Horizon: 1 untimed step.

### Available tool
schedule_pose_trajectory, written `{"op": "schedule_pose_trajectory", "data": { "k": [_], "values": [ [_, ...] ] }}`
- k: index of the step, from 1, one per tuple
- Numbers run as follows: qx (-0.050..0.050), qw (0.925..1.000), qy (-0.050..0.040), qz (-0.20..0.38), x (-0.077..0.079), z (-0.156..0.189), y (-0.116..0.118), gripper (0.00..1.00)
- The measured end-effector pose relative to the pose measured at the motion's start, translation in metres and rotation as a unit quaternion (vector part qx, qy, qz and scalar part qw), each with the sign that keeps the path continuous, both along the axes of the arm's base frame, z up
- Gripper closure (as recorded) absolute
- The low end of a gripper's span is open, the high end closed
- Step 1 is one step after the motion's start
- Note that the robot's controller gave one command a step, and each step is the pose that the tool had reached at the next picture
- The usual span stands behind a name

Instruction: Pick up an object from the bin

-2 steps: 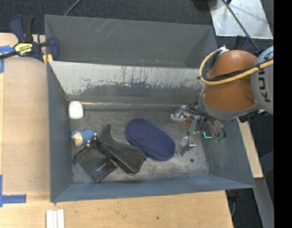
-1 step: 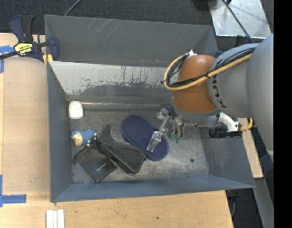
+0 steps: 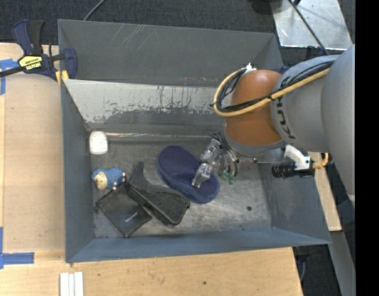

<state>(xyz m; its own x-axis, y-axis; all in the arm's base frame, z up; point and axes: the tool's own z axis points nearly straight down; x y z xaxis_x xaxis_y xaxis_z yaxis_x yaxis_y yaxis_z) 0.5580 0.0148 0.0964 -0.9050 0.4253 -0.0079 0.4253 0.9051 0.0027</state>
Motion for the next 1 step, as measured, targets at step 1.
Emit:
{"op": "schedule_pose_trajectory", "data": {
  "k": [1],
  "values": [
    [0.0,0.9999,-0.0006,0.016,-0.0165,0.1206,-0.0041,1.0]
  ]
}}
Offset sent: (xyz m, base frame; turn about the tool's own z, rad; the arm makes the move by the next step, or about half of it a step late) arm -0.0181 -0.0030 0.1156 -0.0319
